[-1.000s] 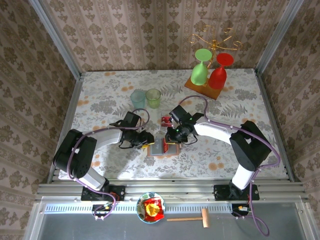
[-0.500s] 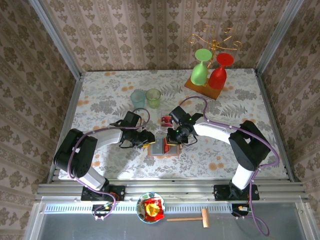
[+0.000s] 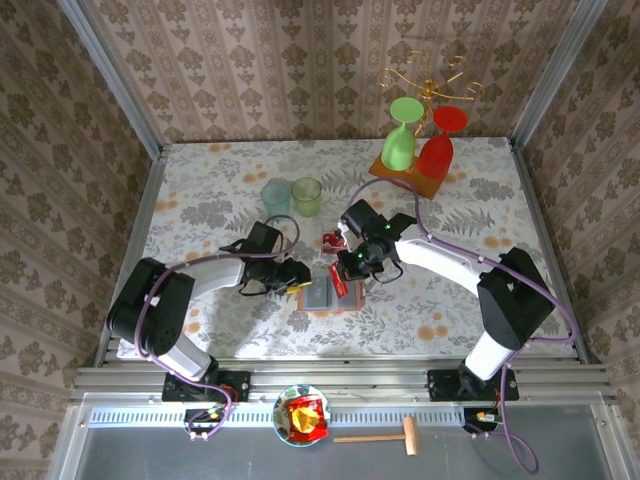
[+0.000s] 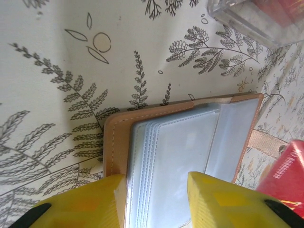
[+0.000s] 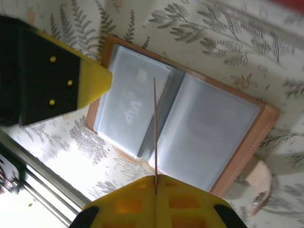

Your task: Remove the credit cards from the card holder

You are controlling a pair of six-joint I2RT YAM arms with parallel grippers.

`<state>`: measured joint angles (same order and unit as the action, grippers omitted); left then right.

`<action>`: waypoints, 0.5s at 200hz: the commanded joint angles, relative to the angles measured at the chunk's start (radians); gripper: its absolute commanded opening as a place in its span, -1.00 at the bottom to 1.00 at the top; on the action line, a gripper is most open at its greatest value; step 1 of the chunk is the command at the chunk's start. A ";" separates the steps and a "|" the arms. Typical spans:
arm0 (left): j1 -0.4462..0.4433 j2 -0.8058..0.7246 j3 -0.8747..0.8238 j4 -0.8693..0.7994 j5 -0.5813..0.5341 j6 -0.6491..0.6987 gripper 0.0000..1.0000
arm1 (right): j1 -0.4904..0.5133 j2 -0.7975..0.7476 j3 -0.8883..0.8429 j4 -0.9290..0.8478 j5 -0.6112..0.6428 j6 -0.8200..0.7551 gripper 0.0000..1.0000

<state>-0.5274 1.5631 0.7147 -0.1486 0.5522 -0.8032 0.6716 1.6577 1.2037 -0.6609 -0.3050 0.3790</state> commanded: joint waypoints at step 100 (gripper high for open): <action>0.059 -0.110 0.040 -0.090 -0.013 0.052 -0.21 | -0.018 0.237 0.383 -0.494 0.138 -1.011 -1.00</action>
<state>-0.4831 1.4895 0.7216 -0.1936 0.5495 -0.7834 0.6624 1.8309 1.4967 -1.0042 -0.2333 -0.4358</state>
